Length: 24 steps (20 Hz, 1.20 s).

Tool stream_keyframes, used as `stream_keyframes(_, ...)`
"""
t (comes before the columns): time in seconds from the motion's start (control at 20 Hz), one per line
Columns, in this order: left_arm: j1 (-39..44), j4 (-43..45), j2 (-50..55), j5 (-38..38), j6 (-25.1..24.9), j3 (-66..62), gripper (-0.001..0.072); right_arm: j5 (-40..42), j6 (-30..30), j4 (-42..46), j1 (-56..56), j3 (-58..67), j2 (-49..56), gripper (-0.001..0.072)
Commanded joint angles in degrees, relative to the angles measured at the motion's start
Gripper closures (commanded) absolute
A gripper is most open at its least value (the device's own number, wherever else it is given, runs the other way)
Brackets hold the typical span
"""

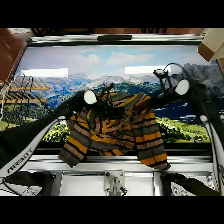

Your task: Fold the shirts.

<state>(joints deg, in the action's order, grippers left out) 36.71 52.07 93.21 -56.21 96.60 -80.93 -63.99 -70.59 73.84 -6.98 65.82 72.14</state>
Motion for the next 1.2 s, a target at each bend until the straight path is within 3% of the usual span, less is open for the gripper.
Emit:
stream_keyframes(0.0,-6.05,10.43,-6.27,-12.63,-3.98,-10.54,0.0655,-1.27,2.54,-11.43,-0.04,0.07,-15.74,0.0655)
stream_keyframes(0.2,-12.96,14.43,-17.79,-17.94,-5.49,-27.87,0.0654,6.03,-0.66,-29.75,-0.04,0.07,-31.21,0.0655)
stream_keyframes(0.3,-15.34,14.36,-22.45,-18.01,-5.29,-34.16,0.0655,6.99,-0.52,-42.05,-0.04,0.07,-33.94,0.0656)
stream_keyframes(0.4,-16.24,14.4,-27.43,-18.14,-5.31,-36.26,0.0654,4.9,-0.7,-47.04,-0.04,0.07,-34.1,0.0655)
stream_keyframes(0.5,-16.41,14.67,-30.58,-22.34,-5.31,-35.89,0.0654,0.85,-4.57,-45.22,-0.04,0.02,-33.11,0.0655)
stream_keyframes(0.65,-16.41,16.83,-31.15,-36.37,-5.31,-33.33,0.0654,-5.11,-10.16,-38.56,-2.6,0.0,-29.99,0.0656)
stream_keyframes(0.8,-16.39,18.1,-31.01,-43.43,-5.42,-23.67,0.0654,-5.01,-13.05,-31.41,-10.64,0.0,-25.7,0.0655)
stream_keyframes(1.0,-16.39,20.41,-31.01,-39.82,-6.16,-4.33,0.0654,-3.19,-17.73,-24.37,-19.74,0.0,-19.43,0.0656)
stream_keyframes(1.15,-16.41,20.37,-30.99,-28.7,-6.16,9.7,0.0654,-2.19,-22.08,-15.28,-24.74,0.0,-14.05,0.0656)
